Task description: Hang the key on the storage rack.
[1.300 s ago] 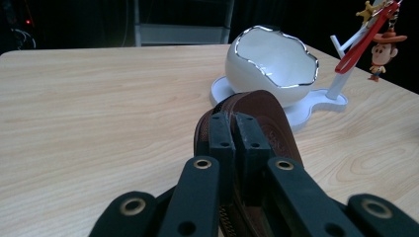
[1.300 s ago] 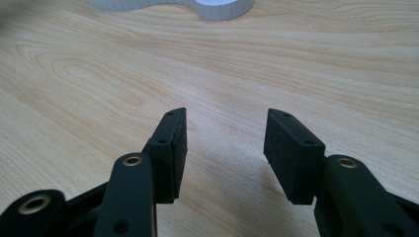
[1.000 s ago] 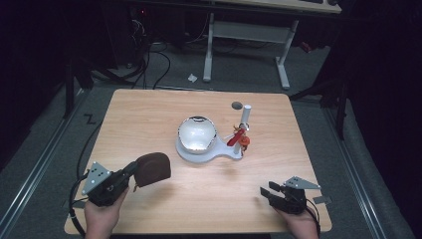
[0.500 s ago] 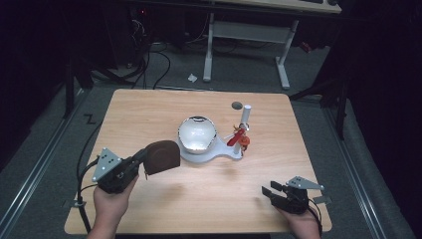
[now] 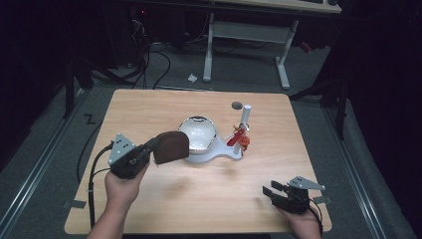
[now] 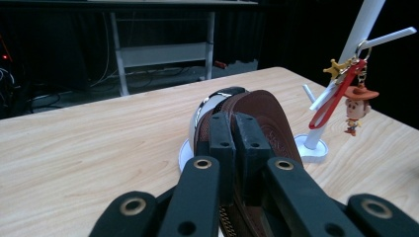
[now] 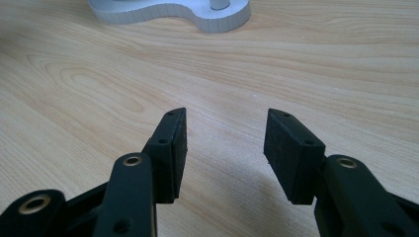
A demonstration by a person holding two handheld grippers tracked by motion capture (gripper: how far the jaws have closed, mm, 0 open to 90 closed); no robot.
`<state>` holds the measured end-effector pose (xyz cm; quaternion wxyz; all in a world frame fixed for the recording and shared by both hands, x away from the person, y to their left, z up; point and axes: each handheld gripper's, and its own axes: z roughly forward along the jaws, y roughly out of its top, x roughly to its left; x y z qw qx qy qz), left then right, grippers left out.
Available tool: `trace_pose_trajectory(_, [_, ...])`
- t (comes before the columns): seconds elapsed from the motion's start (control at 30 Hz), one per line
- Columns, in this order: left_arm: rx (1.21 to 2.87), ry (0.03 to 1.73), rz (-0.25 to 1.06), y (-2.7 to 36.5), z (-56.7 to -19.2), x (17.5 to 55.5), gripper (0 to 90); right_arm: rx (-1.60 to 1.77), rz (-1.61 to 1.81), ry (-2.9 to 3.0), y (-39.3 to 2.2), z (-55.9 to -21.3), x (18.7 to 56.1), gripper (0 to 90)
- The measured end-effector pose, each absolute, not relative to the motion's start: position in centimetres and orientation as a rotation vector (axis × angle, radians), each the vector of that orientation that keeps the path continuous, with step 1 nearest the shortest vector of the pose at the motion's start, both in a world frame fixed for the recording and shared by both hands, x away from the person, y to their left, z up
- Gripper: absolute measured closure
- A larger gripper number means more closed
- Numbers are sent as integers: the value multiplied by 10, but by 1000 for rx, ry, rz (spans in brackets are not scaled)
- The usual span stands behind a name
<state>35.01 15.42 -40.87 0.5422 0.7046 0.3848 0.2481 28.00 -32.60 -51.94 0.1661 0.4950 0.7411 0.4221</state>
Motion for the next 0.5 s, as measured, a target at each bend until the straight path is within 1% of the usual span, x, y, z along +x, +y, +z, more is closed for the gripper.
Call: trace_pose_trajectory(0.5, [1744, 945, 599, 130, -408, 395, 873, 1421, 1210, 2109, -328, -520, 280, 517])
